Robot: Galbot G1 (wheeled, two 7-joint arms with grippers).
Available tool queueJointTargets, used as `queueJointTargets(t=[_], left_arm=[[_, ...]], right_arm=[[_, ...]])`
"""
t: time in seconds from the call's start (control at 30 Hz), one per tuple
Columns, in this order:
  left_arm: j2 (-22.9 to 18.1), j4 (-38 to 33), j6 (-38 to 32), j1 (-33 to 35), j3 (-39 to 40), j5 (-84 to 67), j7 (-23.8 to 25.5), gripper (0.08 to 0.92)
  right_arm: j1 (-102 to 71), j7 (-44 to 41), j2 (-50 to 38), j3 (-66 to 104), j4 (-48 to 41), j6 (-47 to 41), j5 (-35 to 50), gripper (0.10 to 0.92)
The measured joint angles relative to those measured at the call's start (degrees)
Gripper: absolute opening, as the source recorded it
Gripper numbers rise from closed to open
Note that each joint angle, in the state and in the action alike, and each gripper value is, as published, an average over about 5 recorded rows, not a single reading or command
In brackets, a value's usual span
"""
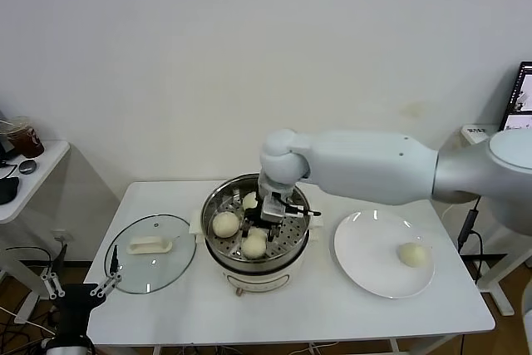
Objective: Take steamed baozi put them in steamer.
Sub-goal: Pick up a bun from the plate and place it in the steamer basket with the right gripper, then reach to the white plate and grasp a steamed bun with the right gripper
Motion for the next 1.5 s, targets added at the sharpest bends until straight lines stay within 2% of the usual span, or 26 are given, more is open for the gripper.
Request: queueJointTargets(t=[0.3,0.4,0.67,1.0,1.2,1.5], left_arm=[[0.0,0.0,-0.4,0.3,-0.2,0.0,-0.1,0.823],[-0.1,0.0,-0.4,0.3,-0.3,0.0,-0.1,0.823],[-0.1,0.0,-0.4,0.1,-0.2,0.0,-0.1,0.823],[0.3,-0.2,-0.3,-0.5,-0.3,-0.4,0.0,0.823],[0.8,-0.3,-0.3,-0.9,0.2,-0.4,0.0,0.823],[1.3,0.3,-0.2,-1.7,1.7,0.3,0.1,0.823]], right_arm=[[-0.8,0.1,0.4,-0.6,-0.5,1.9,-2.5,0.553],[-0.8,0.3,0.4,-0.6,-0.6,2.5,-3.1,0.604],[0.9,-0.3,0.1,-0.4,-0.9,3.4,-3.4,0.803],[6.1,-2.4,-2.3,0.5,0.2,2.5,0.1,0.823],[9.3,-4.5,-8.1,0.9,1.8,-3.9,5.4,0.823],[7.8,-7.2,-22.9,4.1,4.0,-20.7,7.8,0.823]])
